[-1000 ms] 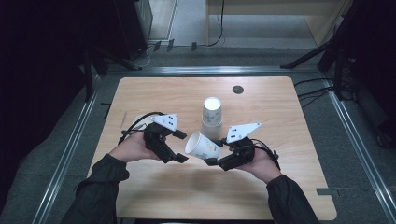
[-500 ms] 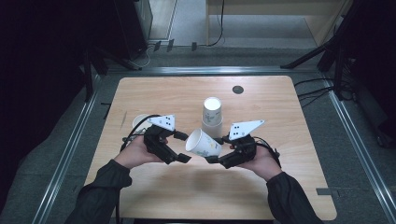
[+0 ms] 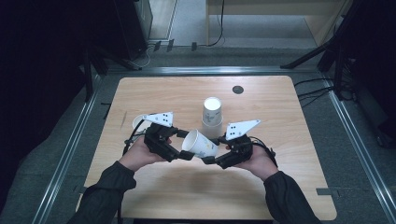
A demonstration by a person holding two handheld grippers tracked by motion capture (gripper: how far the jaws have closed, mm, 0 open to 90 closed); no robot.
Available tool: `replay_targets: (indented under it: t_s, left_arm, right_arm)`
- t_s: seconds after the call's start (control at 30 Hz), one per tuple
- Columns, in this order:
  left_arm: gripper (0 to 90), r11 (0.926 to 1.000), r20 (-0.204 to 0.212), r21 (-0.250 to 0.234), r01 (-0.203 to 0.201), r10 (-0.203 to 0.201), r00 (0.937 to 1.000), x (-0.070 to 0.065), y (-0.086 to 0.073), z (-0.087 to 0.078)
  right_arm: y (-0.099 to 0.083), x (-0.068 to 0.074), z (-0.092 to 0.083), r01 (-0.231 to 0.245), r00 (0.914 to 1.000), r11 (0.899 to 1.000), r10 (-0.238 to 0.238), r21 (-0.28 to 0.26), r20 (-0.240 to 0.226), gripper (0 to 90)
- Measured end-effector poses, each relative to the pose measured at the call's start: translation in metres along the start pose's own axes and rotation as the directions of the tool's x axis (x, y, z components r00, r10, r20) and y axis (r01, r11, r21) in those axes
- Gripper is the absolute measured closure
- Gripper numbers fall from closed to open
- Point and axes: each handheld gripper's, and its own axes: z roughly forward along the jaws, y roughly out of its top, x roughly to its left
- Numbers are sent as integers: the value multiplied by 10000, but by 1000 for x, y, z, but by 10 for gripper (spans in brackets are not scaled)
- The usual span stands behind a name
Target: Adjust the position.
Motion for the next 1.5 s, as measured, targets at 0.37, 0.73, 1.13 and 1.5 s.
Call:
replay_targets:
  t_s: [0.37, 0.73, 1.13, 1.5]
  left_arm:
    - [141, 10000, -2, 7, -17, 17, 10000, -1, 3, 11]
    - [211, 9999, -180, 83, 149, -147, 9997, 0, 3, 11]
    - [235, 9999, -210, 56, 108, -106, 9997, -1, 3, 10]
    - [243, 10000, -380, 30, 37, -36, 9993, -2, 7, 4]
  right_arm:
    - [-1, -2, 4, -140, 9998, 9999, 140, -31, -155, 347]
    - [-2, -2, 8, -165, 9996, 9998, 166, 60, -210, 350]
    - [-2, -1, 6, -92, 9998, 9999, 93, 59, -147, 343]
    - [-4, -3, 7, -246, 9993, 9994, 238, 255, 290, 226]
